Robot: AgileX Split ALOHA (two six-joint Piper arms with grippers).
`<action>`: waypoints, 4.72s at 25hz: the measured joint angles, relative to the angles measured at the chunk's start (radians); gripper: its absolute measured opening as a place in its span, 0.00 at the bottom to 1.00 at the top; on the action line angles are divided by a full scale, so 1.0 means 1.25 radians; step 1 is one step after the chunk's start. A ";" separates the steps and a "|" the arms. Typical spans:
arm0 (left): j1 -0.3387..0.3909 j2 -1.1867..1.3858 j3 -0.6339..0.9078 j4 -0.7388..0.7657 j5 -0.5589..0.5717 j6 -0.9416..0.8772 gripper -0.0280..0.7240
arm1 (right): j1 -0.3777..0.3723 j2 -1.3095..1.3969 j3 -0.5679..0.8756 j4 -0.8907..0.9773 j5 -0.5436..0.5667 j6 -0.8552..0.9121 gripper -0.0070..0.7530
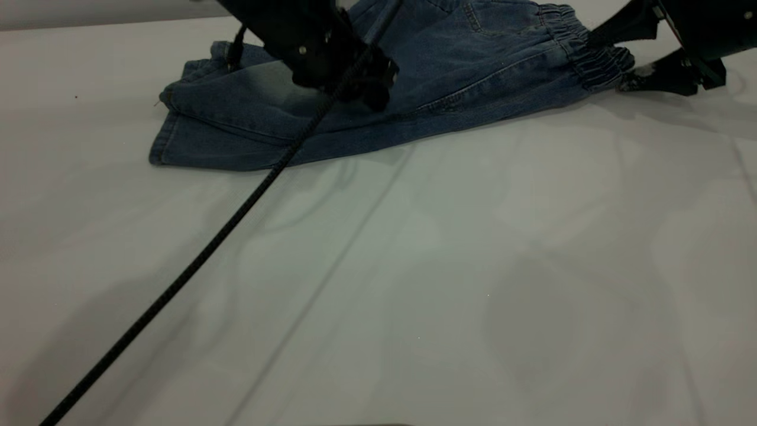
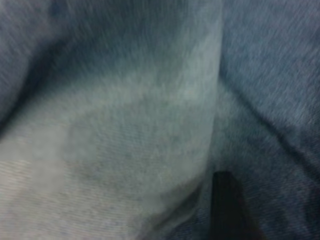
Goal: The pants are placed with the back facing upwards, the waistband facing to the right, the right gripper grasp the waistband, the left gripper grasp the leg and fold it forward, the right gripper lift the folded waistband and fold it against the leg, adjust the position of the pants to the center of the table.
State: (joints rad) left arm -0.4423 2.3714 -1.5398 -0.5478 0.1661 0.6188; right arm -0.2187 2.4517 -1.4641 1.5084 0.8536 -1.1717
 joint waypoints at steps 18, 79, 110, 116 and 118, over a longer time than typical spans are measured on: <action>0.001 0.019 -0.004 -0.004 0.020 0.000 0.54 | 0.162 0.000 0.000 0.180 -0.228 -0.156 0.63; 0.087 0.016 -0.099 0.334 0.315 -0.315 0.54 | 0.398 -0.288 -0.022 -0.103 0.017 -0.023 0.05; 0.088 0.053 -0.505 0.639 0.771 -0.450 0.54 | 0.464 -0.248 -0.022 -0.114 -0.007 0.022 0.50; 0.088 0.055 -0.505 0.639 0.770 -0.450 0.54 | 0.547 -0.222 -0.022 -0.217 -0.192 0.025 0.68; 0.088 0.055 -0.505 0.639 0.770 -0.450 0.54 | 0.582 -0.222 -0.022 -0.294 -0.274 0.038 0.68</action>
State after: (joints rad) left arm -0.3324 2.4405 -2.1717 0.2509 1.1288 0.0565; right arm 0.5083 2.1736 -1.4910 1.1411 0.5109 -1.1244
